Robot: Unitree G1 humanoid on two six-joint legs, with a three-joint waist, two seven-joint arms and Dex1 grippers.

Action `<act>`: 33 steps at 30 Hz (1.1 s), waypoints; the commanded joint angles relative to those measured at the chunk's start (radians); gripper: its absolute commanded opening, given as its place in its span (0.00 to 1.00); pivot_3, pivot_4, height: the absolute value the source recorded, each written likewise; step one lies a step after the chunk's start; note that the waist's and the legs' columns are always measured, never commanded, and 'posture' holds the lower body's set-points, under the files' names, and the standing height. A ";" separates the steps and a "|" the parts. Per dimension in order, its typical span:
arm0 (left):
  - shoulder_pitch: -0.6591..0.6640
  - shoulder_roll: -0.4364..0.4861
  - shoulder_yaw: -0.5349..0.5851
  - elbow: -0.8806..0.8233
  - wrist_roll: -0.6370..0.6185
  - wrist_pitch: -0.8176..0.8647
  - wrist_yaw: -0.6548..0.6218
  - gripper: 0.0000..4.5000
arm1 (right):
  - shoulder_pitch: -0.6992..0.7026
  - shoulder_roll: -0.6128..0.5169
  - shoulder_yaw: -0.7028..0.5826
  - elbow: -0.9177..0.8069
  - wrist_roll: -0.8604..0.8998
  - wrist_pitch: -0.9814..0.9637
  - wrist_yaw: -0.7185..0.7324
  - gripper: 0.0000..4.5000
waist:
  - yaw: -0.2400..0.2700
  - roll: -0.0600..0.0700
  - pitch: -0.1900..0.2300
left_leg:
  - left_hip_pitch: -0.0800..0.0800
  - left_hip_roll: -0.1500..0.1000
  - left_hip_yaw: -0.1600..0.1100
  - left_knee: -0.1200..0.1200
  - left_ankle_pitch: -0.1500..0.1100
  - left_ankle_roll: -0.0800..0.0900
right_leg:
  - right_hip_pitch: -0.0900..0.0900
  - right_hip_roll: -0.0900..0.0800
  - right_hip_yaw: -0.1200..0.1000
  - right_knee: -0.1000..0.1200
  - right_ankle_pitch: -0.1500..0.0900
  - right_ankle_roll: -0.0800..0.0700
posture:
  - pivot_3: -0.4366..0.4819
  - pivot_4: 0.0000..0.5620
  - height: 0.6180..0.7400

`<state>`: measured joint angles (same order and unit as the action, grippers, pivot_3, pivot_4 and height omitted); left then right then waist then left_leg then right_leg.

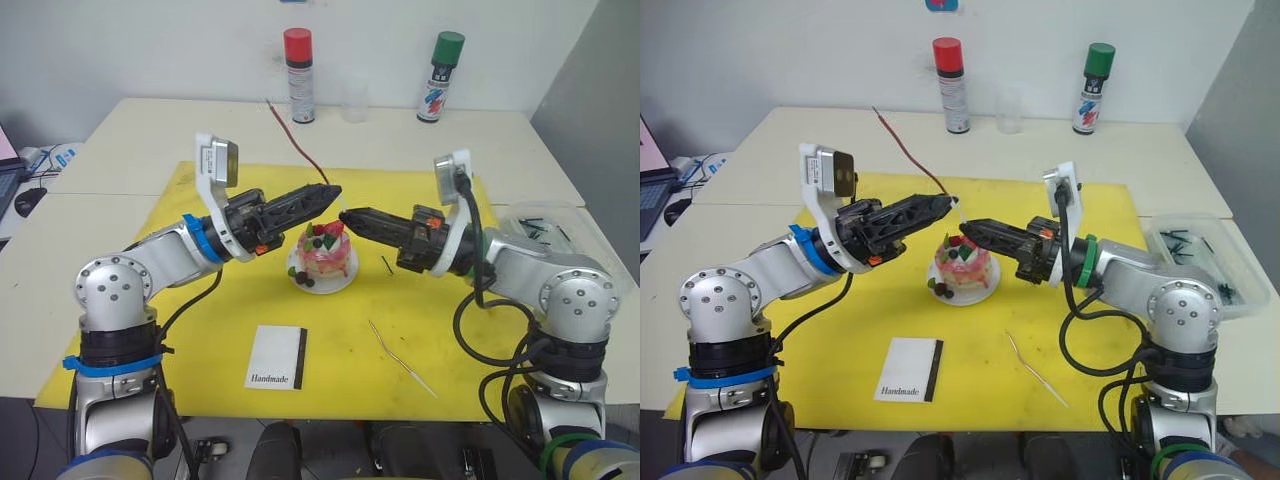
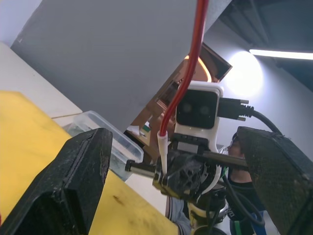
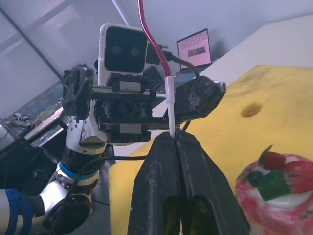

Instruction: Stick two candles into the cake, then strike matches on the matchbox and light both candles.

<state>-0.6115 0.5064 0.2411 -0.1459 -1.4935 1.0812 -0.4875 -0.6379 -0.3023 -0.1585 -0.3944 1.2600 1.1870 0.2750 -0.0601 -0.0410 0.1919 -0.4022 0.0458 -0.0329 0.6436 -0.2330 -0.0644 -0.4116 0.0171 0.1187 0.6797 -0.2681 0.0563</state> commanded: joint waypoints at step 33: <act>0.039 0.214 -0.176 0.103 0.791 -0.557 -0.339 0.00 | -0.188 -0.326 0.429 -0.150 -0.479 -0.152 0.201 0.92 | 0.001 0.003 0.002 | -0.014 0.000 0.001 -0.002 0.000 0.000 | -0.015 0.000 0.000 -0.001 -0.001 -0.003 | 0.48 0.27 0.94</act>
<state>-0.5746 0.7191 0.0704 -0.0346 -0.7602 0.5985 -0.7875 -0.8046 -0.6235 0.2501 -0.5140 0.8281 1.0552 0.4604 -0.0591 -0.0377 0.1940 -0.4171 0.0462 -0.0326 0.6413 -0.2330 -0.0645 -0.4270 0.0167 0.1174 0.6782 -0.2693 0.0532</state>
